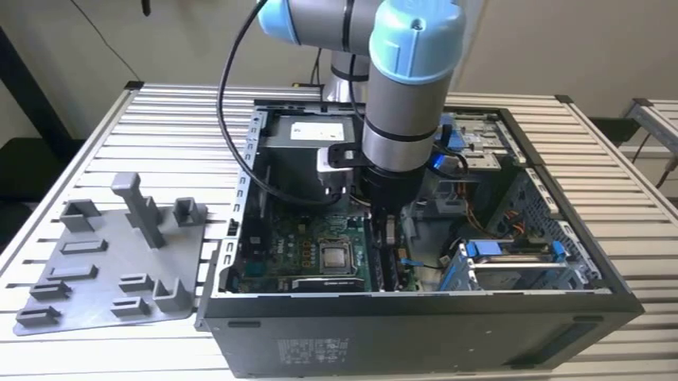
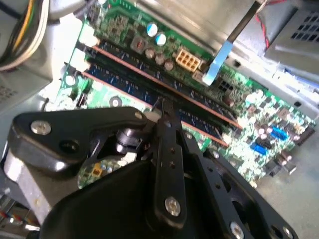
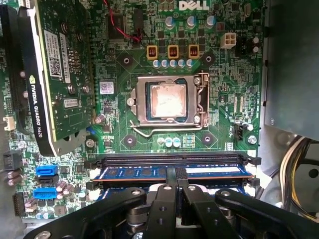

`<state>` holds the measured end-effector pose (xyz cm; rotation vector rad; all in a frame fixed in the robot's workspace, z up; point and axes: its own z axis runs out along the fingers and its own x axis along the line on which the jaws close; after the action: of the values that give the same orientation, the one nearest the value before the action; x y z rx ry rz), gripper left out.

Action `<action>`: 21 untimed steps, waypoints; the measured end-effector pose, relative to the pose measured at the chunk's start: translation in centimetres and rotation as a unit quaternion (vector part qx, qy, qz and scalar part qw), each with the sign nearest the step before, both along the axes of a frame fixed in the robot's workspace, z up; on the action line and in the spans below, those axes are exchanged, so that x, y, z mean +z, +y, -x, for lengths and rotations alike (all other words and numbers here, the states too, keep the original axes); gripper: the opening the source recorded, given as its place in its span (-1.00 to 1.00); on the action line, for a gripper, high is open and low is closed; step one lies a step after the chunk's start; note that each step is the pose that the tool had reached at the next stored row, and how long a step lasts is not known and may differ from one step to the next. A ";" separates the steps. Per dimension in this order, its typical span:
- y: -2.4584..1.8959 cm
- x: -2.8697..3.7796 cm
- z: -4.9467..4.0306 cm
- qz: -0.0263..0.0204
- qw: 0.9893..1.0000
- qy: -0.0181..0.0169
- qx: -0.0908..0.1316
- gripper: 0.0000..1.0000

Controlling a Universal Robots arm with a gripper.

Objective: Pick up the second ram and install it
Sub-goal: 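Press down the second ram until it locks into place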

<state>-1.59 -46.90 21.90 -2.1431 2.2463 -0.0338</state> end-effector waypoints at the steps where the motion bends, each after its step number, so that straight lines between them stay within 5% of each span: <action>1: 0.01 0.20 0.00 -0.002 1.000 0.000 0.000 -0.79; 12: -0.02 2.94 0.01 -0.001 1.000 0.000 0.000 -0.79; 21: -0.02 3.04 0.01 -0.001 1.000 0.000 0.000 -0.79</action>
<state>-1.60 -46.92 24.93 -2.1418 2.2450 -0.0325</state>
